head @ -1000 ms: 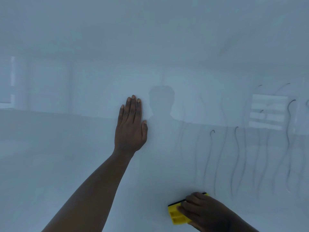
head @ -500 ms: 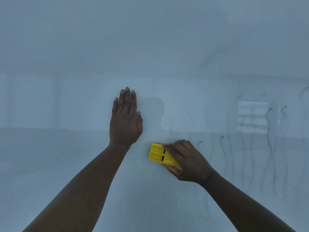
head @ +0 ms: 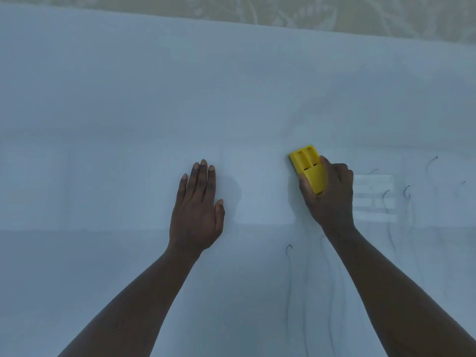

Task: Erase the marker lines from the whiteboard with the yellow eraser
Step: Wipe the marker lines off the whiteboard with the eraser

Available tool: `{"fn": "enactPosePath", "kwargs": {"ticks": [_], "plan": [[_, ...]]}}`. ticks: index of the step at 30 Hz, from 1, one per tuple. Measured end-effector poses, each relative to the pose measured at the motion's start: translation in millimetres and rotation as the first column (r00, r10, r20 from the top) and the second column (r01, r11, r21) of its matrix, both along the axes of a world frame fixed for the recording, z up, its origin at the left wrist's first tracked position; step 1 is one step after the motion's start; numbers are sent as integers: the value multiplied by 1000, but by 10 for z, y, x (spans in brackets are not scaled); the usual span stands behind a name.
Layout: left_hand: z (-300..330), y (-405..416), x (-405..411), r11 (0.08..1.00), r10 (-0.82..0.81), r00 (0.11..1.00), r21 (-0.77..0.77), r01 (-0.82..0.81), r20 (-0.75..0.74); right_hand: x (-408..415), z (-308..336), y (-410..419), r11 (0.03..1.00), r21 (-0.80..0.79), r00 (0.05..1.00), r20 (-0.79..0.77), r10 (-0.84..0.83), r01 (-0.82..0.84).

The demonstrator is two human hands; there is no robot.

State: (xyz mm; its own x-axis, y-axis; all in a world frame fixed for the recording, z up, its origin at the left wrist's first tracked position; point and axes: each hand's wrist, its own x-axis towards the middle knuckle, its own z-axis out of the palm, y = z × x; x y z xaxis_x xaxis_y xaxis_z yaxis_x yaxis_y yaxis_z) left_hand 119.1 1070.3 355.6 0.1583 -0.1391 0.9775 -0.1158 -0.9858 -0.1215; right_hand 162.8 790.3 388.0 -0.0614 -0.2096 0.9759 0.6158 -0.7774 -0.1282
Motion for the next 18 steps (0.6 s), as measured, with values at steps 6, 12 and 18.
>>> {"fn": "enactPosePath", "kwargs": {"ticks": [6,12,18], "plan": [[53,-196,60,1000,-9,1000,-13,9,7,63,23,-969,970,231,983,-182,-29,72],[32,-394,157,999,11,1000,-36,-11,18,82,-78,-1575,898,415,959,-282,-24,145],[10,-440,205,998,57,997,-33,-56,44,139,-144,-1813,781,611,960,-275,54,131]]}}
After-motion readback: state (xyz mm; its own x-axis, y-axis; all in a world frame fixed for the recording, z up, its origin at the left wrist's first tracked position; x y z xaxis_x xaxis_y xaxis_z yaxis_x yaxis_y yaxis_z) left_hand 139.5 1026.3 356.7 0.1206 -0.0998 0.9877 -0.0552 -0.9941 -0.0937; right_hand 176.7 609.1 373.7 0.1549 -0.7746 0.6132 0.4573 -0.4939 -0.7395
